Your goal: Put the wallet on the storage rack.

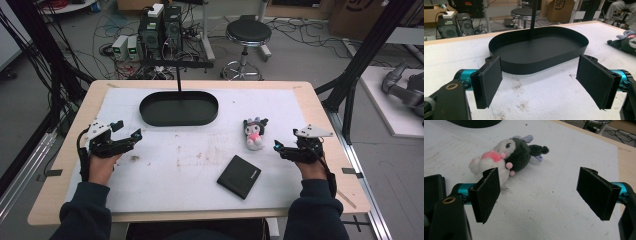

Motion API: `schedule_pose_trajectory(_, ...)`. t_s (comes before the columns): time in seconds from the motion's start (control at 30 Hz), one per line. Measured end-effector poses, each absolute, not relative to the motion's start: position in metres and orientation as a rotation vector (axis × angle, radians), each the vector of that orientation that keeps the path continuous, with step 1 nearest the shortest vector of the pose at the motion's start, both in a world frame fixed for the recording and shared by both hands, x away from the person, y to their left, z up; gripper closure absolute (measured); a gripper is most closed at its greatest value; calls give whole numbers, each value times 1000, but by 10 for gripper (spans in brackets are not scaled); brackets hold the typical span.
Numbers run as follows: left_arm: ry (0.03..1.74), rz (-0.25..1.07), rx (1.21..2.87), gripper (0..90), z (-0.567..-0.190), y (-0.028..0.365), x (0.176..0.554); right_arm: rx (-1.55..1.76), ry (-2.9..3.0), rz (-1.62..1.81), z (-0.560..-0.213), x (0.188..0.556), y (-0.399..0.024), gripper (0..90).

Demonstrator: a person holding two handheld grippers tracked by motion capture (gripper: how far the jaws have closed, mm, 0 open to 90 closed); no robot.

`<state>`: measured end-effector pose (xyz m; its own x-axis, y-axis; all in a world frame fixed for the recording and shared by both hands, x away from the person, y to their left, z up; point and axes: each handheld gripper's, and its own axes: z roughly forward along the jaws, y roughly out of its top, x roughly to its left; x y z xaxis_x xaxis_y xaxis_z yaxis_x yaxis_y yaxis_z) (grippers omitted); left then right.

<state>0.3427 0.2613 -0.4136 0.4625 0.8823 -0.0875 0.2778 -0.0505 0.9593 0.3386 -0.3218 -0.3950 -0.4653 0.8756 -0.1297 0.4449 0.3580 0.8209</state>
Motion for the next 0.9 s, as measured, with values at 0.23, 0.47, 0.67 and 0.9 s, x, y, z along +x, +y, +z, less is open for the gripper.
schedule_pose_trajectory(0.23,1051,665,1597,209,-416,262,345,1140,2071,998,-397,340,-319,194)
schedule_pose_trajectory(0.47,1043,667,1604,214,-415,261,344,1065,2167,1077,-400,336,-314,198)
schedule_pose_trajectory(0.67,1042,665,1609,217,-415,262,344,931,2335,1177,-401,334,-296,243)
schedule_pose_trajectory(0.9,1043,662,1621,221,-416,261,344,800,2488,1215,-407,330,-271,290)
